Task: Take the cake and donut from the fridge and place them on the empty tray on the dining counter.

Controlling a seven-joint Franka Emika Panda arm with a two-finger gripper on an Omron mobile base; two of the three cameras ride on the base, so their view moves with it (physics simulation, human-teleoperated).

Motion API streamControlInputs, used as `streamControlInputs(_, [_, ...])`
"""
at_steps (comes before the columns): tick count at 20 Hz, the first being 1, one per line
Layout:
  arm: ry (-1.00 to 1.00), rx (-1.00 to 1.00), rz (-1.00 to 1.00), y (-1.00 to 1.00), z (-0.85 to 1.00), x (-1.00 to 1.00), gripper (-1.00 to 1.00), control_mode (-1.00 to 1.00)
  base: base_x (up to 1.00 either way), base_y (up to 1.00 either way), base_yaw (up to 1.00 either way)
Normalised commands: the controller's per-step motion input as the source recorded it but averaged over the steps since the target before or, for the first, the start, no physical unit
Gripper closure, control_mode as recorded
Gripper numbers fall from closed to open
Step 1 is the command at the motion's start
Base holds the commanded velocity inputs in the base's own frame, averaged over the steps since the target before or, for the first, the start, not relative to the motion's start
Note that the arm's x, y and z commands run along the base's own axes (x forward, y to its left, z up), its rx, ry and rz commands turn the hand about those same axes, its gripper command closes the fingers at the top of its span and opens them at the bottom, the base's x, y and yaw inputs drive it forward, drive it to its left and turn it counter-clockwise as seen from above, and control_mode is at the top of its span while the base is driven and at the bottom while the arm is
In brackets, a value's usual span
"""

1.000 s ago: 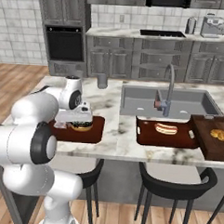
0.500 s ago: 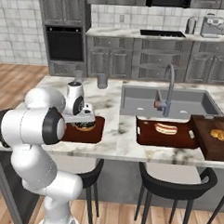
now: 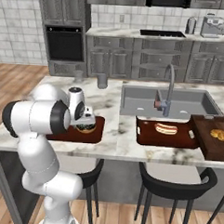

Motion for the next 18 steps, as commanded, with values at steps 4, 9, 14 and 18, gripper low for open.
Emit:
streamControlInputs(4, [0.0,0.0,0.0,0.07,-0.24,0.23,1.0,-1.0,0.0,0.0,0.0])
streamControlInputs(9, [0.0,0.0,0.0,0.11,-0.22,0.34,1.0,-1.0,0.0,0.0,0.0])
streamControlInputs(14, [0.0,0.0,0.0,0.02,-0.21,0.27,1.0,-1.0,0.0,0.0,0.0])
streamControlInputs(18, [0.0,0.0,0.0,0.0,-0.23,0.16,-1.0,-1.0,0.0,0.0,0.0])
